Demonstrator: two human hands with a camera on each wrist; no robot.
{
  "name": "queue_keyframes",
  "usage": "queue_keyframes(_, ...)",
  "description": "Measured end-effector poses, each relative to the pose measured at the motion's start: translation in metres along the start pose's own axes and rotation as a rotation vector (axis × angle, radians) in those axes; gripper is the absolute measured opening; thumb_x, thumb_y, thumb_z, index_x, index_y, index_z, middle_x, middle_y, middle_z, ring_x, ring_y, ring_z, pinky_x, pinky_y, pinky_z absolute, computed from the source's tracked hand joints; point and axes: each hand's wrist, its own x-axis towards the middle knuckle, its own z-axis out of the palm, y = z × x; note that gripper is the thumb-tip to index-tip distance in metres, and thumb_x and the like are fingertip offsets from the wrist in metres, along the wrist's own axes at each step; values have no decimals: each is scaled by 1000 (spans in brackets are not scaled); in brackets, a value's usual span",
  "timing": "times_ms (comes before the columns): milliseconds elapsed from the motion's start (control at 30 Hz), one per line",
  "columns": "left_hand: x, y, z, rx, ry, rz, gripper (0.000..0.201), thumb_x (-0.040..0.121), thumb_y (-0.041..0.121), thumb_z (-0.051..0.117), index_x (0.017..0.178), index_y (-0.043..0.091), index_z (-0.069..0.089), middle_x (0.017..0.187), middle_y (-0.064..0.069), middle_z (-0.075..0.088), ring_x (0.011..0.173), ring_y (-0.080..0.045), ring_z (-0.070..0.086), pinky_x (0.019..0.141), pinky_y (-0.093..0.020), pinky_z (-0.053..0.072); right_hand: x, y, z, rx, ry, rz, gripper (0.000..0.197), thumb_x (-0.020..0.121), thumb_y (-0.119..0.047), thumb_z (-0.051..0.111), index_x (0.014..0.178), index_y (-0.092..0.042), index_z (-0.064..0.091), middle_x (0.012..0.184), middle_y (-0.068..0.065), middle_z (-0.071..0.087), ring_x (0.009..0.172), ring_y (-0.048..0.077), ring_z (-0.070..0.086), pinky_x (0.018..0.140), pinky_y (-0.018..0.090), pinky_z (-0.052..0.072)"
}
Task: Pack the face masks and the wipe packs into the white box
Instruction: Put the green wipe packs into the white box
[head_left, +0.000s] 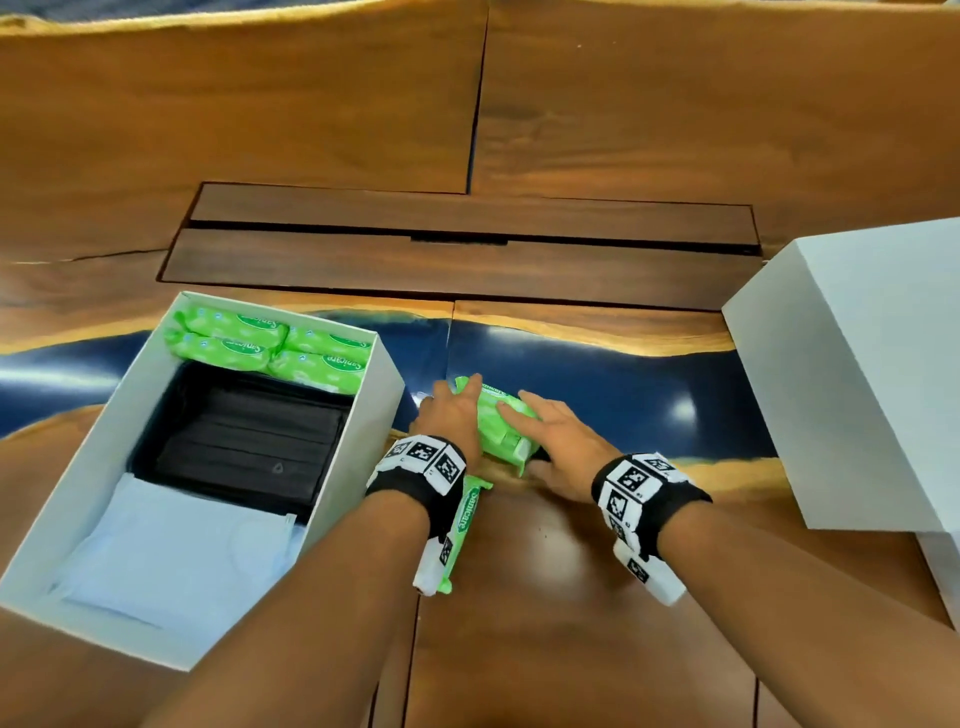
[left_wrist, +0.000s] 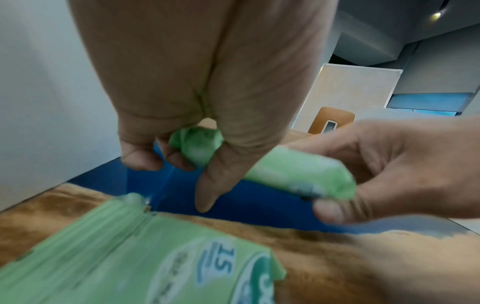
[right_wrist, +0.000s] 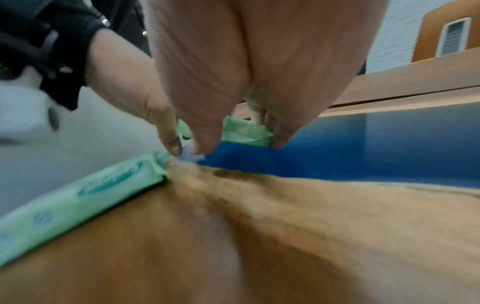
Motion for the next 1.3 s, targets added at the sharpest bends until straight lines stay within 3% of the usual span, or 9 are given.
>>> queue_keyframes(67,-1,5,-8,-63,31,38,69,82,3,63,143,23,38,132,-16,37,115,-39,53,96,-45,48,-4,6,-9,196,40,8,68,91,-17,64,150,-28,32,155,5,32,142,23,29,114,28,23)
queue_keyframes(167,-3,14,-31,-72,84,132,35,85,10,66,119,18,60,118,-12,56,105,-34,60,84,-39,48,-12,8,-30,439,138,65,33,94,-24,60,127,-22,56,112,2,63,96,20,58,86,32,46)
queue_keyframes(233,-6,15,-49,-86,62,148,36,83,28,74,116,21,63,113,-6,64,105,-29,61,84,-37,48,-20,6,-47,581,165,113,16,97,-27,56,111,-24,59,97,3,67,81,24,62,70,42,56)
queue_keyframes(400,-26,9,-79,-372,-12,240,31,84,41,74,101,15,68,88,-1,66,83,-21,62,70,-30,51,-38,-7,-80,770,233,96,21,93,-15,63,113,-18,59,96,-1,71,74,13,65,47,29,54)
queue_keyframes(500,-45,2,-84,-715,-41,212,24,91,34,68,98,11,68,79,-1,68,62,-10,65,71,-39,62,-43,-24,-92,997,371,123,26,85,-5,71,108,-6,58,88,7,69,62,15,60,45,26,51)
queue_keyframes(867,-91,-13,-80,-1480,-54,102,34,103,30,48,124,6,60,119,-16,68,105,-32,67,83,-49,58,-31,-117,-101,1463,542,159,45,83,5,68,120,-5,45,107,16,67,84,26,69,66,40,61)
queue_keyframes(1100,-112,-41,-94,-1365,-24,2,28,103,27,43,126,16,55,122,-11,64,86,-29,70,76,-45,59,7,-168,-99,722,521,112,16,96,-14,55,108,-6,61,102,12,68,88,26,65,73,37,54)
queue_keyframes(1200,-110,-84,-106,-1095,205,-46,29,87,25,66,113,15,58,109,-7,67,93,-29,69,83,-46,58,27,-185,-101,516,415,18,16,94,-12,58,104,-3,66,103,15,70,86,23,64,79,39,54)
queue_keyframes(1300,-106,-125,-116,-798,507,-141,58,79,23,75,126,10,44,126,-11,53,113,-32,58,94,-43,50,51,-206,-100,372,346,-55,21,91,-18,65,109,-8,70,107,8,71,94,18,64,87,38,52)
